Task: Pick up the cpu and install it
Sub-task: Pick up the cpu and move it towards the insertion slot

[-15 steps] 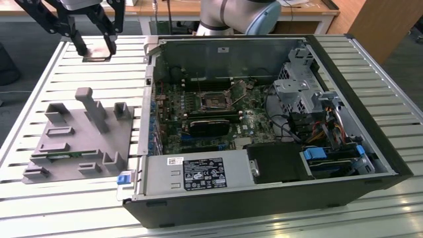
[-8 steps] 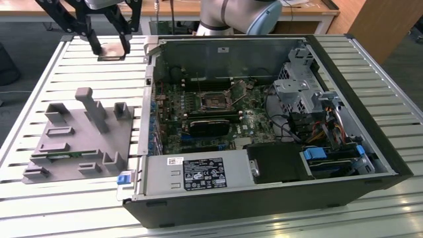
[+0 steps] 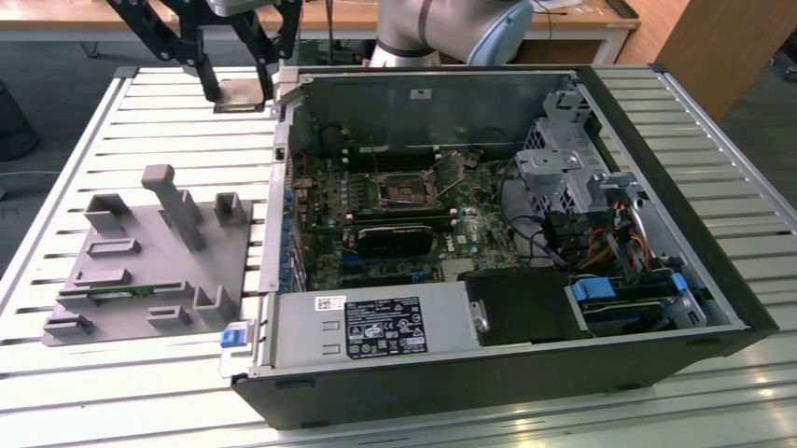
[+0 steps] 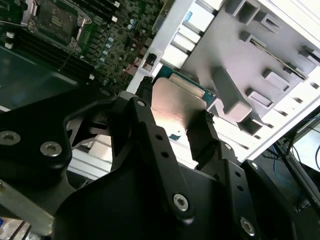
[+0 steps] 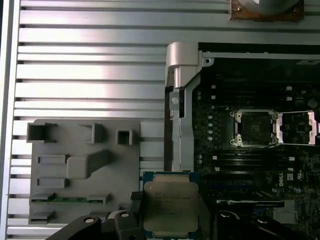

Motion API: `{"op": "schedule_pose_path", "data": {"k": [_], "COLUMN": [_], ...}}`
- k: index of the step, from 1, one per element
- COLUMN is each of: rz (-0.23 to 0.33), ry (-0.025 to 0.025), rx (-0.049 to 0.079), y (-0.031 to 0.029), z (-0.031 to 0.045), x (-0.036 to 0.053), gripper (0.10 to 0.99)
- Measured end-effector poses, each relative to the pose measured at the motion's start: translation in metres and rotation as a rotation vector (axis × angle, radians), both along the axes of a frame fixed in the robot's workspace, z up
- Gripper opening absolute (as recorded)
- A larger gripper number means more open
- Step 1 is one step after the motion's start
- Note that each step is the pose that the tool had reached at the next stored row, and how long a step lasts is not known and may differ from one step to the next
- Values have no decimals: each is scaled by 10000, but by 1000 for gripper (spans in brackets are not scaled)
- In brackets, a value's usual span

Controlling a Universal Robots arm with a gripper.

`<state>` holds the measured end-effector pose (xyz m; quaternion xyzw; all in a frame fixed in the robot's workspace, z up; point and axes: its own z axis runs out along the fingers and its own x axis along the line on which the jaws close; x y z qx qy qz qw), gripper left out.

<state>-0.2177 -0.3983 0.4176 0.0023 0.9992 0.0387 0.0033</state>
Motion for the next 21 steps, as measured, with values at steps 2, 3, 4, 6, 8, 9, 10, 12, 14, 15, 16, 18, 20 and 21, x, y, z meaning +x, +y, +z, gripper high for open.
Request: {"op": "schedule_pose_path", "data": {"k": [2, 3, 4, 6, 8, 9, 10, 12, 14, 15, 16, 18, 20, 21], "rz": [1, 1, 0, 1, -2, -1, 0, 3, 1, 1, 1, 0, 0, 0], "ry": [0, 1, 0, 0, -1, 0, -1, 0, -1, -1, 0, -1, -1, 1], "rx": [0, 0, 0, 0, 0, -1, 0, 0, 1, 1, 0, 1, 1, -1], "y": [10, 18, 28, 52, 85, 110, 137, 188, 229, 250, 268, 305, 330, 340], "z": [0, 0, -1, 0, -1, -1, -2, -2, -5, -6, -7, -12, -16, -16], "x": [60, 83, 104, 142, 172, 187, 203, 251, 311, 342, 375, 444, 516, 554], "gripper": [529, 529, 529, 529, 529, 529, 529, 529, 529, 529, 529, 529, 529, 529]}}
